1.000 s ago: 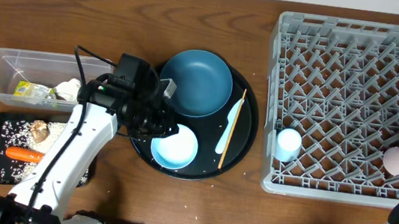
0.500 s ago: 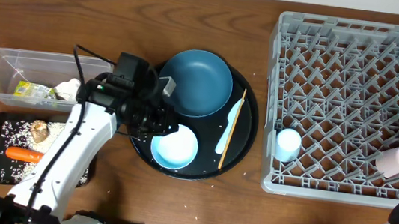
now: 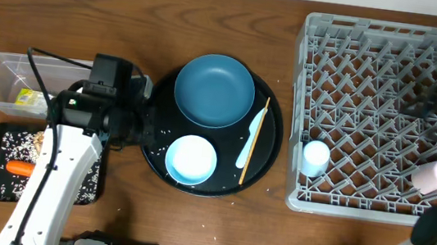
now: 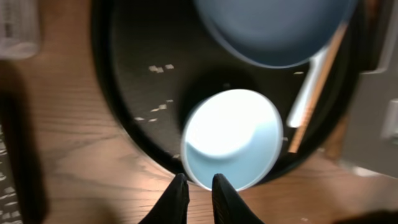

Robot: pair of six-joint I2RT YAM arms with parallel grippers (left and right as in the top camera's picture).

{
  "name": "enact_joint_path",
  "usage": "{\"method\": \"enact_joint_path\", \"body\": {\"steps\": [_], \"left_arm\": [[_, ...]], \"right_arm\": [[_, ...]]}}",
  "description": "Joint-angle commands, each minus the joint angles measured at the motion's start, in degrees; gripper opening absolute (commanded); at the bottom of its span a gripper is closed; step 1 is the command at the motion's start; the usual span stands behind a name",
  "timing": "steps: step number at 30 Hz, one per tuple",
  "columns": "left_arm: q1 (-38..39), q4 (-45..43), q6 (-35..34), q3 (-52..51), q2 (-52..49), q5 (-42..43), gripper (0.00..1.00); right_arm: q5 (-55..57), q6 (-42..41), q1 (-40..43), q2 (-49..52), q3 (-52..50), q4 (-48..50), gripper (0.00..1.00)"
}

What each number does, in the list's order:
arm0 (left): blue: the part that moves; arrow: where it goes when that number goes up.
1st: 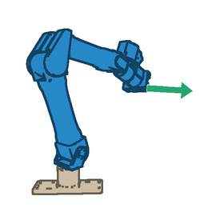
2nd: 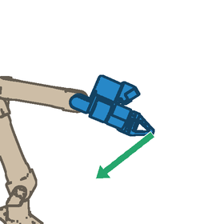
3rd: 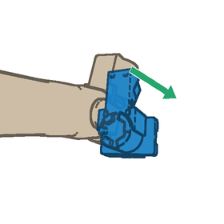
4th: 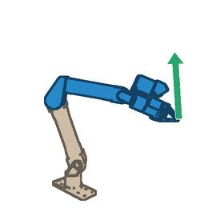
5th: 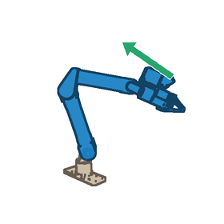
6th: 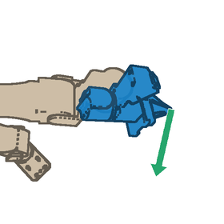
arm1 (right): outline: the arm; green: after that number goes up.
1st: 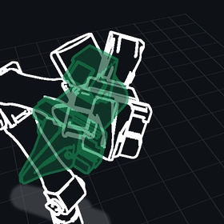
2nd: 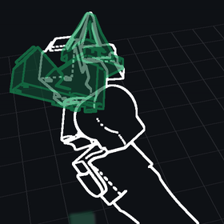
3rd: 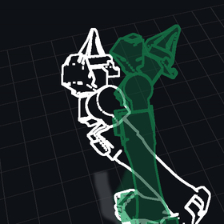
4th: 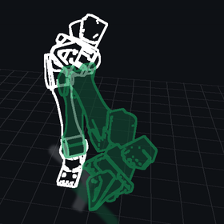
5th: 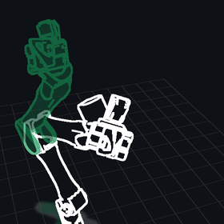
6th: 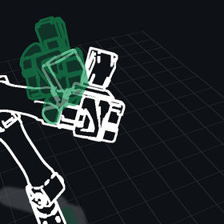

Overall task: Sort waste into correct bins and load items into the dishwasher rack
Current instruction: 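Set the white cup upside down in the rack's right side and release, then move the left gripper to the light-blue bowl and grasp its rim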

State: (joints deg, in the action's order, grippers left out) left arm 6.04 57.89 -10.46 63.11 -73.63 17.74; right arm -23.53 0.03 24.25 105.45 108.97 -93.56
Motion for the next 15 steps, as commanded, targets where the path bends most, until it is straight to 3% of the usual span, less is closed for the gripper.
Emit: {"method": "enact_joint_path", "body": {"steps": [1, 4, 11, 15], "left_arm": [[-0.24, 0.15, 0.15, -2.38, -0.96, -4.57, 0.21], [-0.26, 0.09, 0.13, -2.91, -1.53, -5.38, 0.22], [-0.24, -0.31, 0.11, -2.91, -1.75, -6.01, 0.22], [-0.24, 0.22, 0.13, -3.06, -2.23, -5.31, 0.22]], "right_arm": [[-2.14, 3.52, -7.08, -1.2, 0.42, 0.02, 0.73], [-1.97, 3.5, -14.88, -1.2, -0.04, 1.16, 0.65], [-0.13, 3.3, -32.37, -1.18, -1.31, 4.09, 0.57], [7.28, -2.56, -41.38, -1.18, -3.78, 8.24, 0.59]]}}
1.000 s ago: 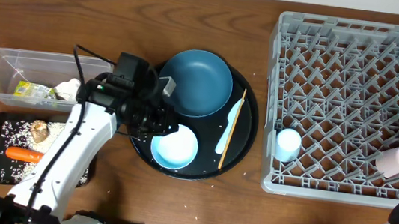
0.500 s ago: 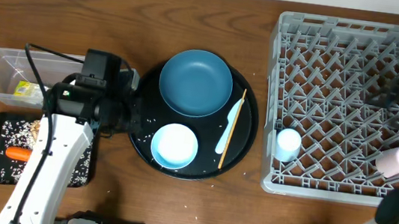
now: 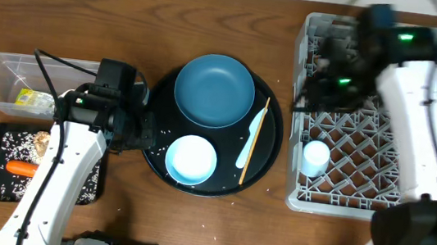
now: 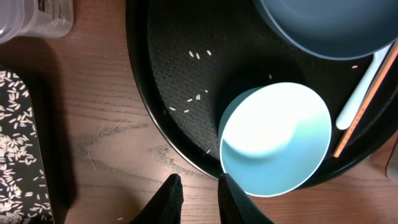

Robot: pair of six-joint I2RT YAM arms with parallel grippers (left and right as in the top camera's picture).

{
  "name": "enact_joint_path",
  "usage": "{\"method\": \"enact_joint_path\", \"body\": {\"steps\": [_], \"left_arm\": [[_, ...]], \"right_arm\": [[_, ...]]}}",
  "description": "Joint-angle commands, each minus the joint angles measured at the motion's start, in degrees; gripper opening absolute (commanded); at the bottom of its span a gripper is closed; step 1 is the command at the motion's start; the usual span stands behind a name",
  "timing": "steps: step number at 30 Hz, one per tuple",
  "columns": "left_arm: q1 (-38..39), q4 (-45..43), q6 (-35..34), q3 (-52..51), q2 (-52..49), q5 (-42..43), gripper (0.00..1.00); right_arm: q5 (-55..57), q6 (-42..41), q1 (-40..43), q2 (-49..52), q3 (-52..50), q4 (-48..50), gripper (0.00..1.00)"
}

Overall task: Sort waste into correct bins and load items into the dishwasher rack
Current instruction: 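Move the left gripper to the light-blue bowl and grasp its rim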

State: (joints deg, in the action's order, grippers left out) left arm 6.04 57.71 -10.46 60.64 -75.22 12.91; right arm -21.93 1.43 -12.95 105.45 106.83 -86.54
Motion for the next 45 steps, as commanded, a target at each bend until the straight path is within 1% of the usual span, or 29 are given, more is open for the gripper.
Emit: {"method": "enact_joint_path", "body": {"steps": [1, 2, 3, 6, 12, 16, 20, 24, 25, 26, 27, 36, 43, 45], "left_arm": [[-0.24, 0.52, 0.13, -0.76, -0.81, -0.11, 0.23], [-0.24, 0.52, 0.13, -1.05, -0.98, 0.13, 0.23], [-0.24, 0.5, 0.11, -1.4, -1.16, 0.31, 0.27], [-0.24, 0.31, 0.11, -2.64, -1.9, 0.37, 0.3], [-0.22, -5.27, -1.25, -8.02, -2.1, 2.16, 0.31], [-0.22, -10.05, -1.25, -11.85, -2.16, 7.15, 0.31], [-0.17, -14.47, -1.51, -14.73, -2.16, 11.15, 0.31], [-0.17, -16.15, -2.32, -16.39, -2.16, 11.13, 0.32], [-0.17, -16.39, -2.32, -16.7, -2.16, 11.13, 0.33], [-0.17, -16.65, -2.34, -16.96, -2.16, 11.13, 0.37], [-0.17, -16.81, -2.34, -17.2, -2.16, 11.13, 0.37], [0.02, -17.38, -3.63, -17.42, -2.16, 11.13, 0.38], [4.31, -19.54, -3.85, -17.42, -2.27, 11.04, 0.38], [5.64, -19.93, -4.61, -17.42, -2.27, 9.88, 0.38]], "right_arm": [[7.72, -5.88, -5.86, -1.18, -2.38, 2.27, 0.6], [10.01, -8.02, -7.74, -1.18, -3.34, 3.5, 0.6], [11.87, -9.84, -9.38, -1.18, -4.39, 4.72, 0.61], [13.29, -12.02, -12.85, -1.18, -7.78, 8.79, 0.63], [12.46, -12.11, -17.35, -1.18, -12.94, 13.81, 0.63], [12.48, -12.11, -19.52, -1.18, -13.97, 15.26, 0.63], [12.48, -12.11, -20.41, -1.18, -13.97, 16.09, 0.63], [12.48, -12.13, -20.57, -1.18, -13.97, 16.11, 0.63], [12.48, -12.11, -20.57, -1.18, -13.97, 16.11, 0.63], [12.48, -12.11, -20.57, -1.18, -13.97, 16.11, 0.63], [12.48, -12.11, -20.57, -1.18, -13.97, 16.11, 0.63], [12.5, -12.11, -20.57, -1.18, -13.97, 16.13, 0.63], [12.52, -12.11, -20.57, -1.18, -13.97, 16.13, 0.63], [12.52, -12.09, -20.57, -1.18, -13.97, 16.13, 0.64]]}}
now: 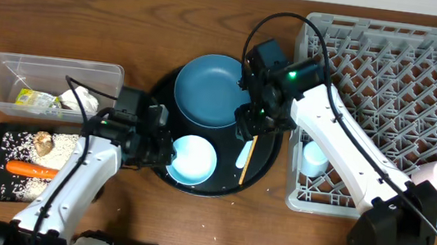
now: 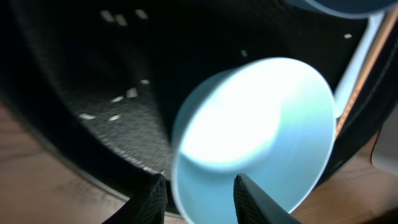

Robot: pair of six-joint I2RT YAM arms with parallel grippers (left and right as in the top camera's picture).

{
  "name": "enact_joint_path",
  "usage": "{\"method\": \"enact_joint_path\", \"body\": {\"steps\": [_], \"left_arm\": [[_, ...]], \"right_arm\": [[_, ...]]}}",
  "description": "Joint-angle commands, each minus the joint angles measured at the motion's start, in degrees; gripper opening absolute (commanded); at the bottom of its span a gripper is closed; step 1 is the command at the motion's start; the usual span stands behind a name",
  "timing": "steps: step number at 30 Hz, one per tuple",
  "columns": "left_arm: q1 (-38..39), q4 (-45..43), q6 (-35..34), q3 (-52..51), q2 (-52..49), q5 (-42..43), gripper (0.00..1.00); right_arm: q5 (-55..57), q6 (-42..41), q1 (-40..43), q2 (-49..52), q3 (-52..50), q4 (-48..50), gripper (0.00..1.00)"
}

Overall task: Sort waste into correct bins and load items into the dishwasher rack
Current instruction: 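Move the left gripper to the light-blue bowl and grasp its rim, then lift the light-blue bowl and bring the right gripper to it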

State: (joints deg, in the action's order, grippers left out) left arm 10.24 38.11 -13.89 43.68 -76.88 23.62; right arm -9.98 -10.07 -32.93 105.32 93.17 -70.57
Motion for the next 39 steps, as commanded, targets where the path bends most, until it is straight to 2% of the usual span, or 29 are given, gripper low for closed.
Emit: {"method": "enact_joint_path", "body": {"steps": [1, 7, 21, 34, 39], "left_arm": [[2.08, -0.48, -1.51, -0.46, -0.59, -1.86, 0.38], [3.98, -0.48, -1.9, -0.46, -0.61, -6.32, 0.38], [4.0, -1.2, -2.32, -0.5, -0.61, -6.36, 0.38], [3.98, -4.61, -2.97, -5.18, -0.61, -6.36, 0.37], [3.98, -5.92, -3.15, -5.16, -0.59, -6.32, 0.28]], "right_arm": [[0.57, -0.59, -0.59, -1.05, -0.31, 0.13, 0.64], [0.57, -0.57, -0.59, -1.05, -0.31, 0.11, 0.64], [0.79, -0.15, -0.59, -1.05, -0.31, -0.13, 0.64], [0.76, -0.15, -0.59, -1.05, -0.33, -0.17, 0.64], [0.76, -0.15, -0.59, -1.05, -0.33, -0.33, 0.64]]}}
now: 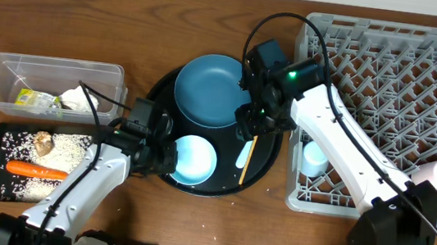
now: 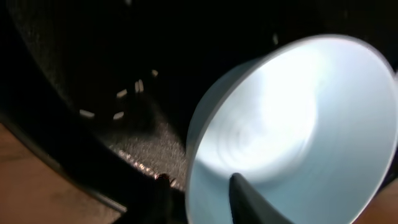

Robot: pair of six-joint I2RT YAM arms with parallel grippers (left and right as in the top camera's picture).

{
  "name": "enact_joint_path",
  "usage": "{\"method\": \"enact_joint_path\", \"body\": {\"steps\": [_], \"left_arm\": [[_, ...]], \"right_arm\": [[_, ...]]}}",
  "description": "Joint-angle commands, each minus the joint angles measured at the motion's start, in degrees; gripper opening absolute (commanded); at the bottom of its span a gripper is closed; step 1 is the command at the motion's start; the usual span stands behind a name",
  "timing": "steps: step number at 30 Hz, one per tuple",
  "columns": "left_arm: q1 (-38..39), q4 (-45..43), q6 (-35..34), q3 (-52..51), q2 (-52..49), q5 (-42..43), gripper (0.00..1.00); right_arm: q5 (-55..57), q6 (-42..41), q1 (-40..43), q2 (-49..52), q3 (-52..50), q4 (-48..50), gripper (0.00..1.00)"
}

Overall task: Sort waste into correct bins and load items into the dishwasher rack
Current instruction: 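Lift the light-blue bowl and bring the right gripper to it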

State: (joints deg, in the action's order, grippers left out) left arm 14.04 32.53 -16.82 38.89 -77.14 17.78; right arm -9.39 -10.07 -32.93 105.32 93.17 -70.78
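A small light-blue bowl (image 1: 195,158) (image 2: 292,124) sits at the front of the round black tray (image 1: 268,157), with a large blue bowl (image 1: 214,89) behind it. My left gripper (image 1: 167,156) (image 2: 198,182) straddles the small bowl's left rim, one finger inside and one outside, with a gap still showing. A pale spoon (image 1: 245,149) and a wooden chopstick (image 1: 254,139) lie on the tray's right side. My right gripper (image 1: 250,119) hovers at their upper ends beside the large bowl; its jaws cannot be made out. The grey dishwasher rack (image 1: 389,76) is at the right.
In the rack are a white cup (image 1: 314,157) and a pink cup (image 1: 435,175). At the left a clear bin (image 1: 9,74) holds a wrapper and tissue. A black tray holds rice, a carrot (image 1: 31,170) and a brown lump. Rice grains (image 2: 127,93) dot the round tray.
My left gripper has moved in on the small bowl, so one finger now sits inside the rim and the bowl fills the wrist view. The right arm has not moved.
My left gripper was shut beside the round tray while the right arm was over the rack near the pink cup. Then the right arm was over the rack's left side. Later it was over the spoon and chopstick, with my left gripper open at the small bowl, now astride its rim.
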Motion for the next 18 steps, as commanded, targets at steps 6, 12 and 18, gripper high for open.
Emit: {"method": "enact_joint_path", "body": {"steps": [6, 12, 18], "left_arm": [[0.2, 0.04, -1.55, -0.42, -0.33, -0.46, 0.27], [0.2, 1.01, -1.55, -0.46, -0.33, -0.48, 0.27], [0.2, 0.9, -1.55, -0.81, -0.35, -0.48, 0.22]], "right_arm": [[0.17, -0.15, -0.59, -1.05, -0.33, -0.74, 0.64], [0.17, -0.17, -0.59, -1.05, -0.35, -0.94, 0.64], [0.17, -0.17, -0.59, -1.05, -0.35, -0.94, 0.64]]}}
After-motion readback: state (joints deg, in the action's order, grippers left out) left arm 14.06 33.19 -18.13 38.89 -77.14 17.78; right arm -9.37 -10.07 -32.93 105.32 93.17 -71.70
